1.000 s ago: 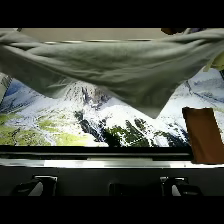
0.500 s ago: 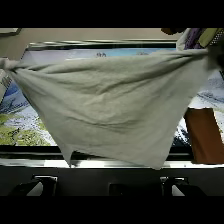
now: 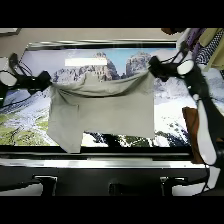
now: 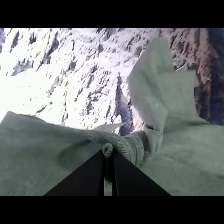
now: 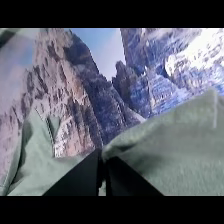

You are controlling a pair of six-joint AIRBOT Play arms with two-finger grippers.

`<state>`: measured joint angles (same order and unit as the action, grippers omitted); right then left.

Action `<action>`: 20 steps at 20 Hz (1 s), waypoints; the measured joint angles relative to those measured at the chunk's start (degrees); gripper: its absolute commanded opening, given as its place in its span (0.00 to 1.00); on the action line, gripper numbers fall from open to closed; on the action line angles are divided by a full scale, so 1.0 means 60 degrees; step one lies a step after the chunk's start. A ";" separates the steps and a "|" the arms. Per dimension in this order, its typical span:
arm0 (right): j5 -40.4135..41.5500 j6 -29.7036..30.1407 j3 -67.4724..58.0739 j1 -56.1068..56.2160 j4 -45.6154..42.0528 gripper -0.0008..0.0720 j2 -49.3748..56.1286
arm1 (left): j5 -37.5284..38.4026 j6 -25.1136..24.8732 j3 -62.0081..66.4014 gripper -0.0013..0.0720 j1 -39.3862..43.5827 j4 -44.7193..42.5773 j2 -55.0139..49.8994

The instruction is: Fold the clothes and pants, and hang the long-sleeved shirts on hangers.

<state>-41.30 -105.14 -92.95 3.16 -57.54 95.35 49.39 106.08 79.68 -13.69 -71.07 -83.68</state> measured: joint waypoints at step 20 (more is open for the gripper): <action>-0.6473 0.4189 0.3479 -0.4211 0.0328 0.58 -0.2994 | 0.5067 -0.1118 -0.0433 0.54 -0.2692 0.0164 0.0936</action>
<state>-80.14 -80.01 -72.07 -22.11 -55.57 77.38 79.79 99.37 77.08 -29.85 -70.08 -78.06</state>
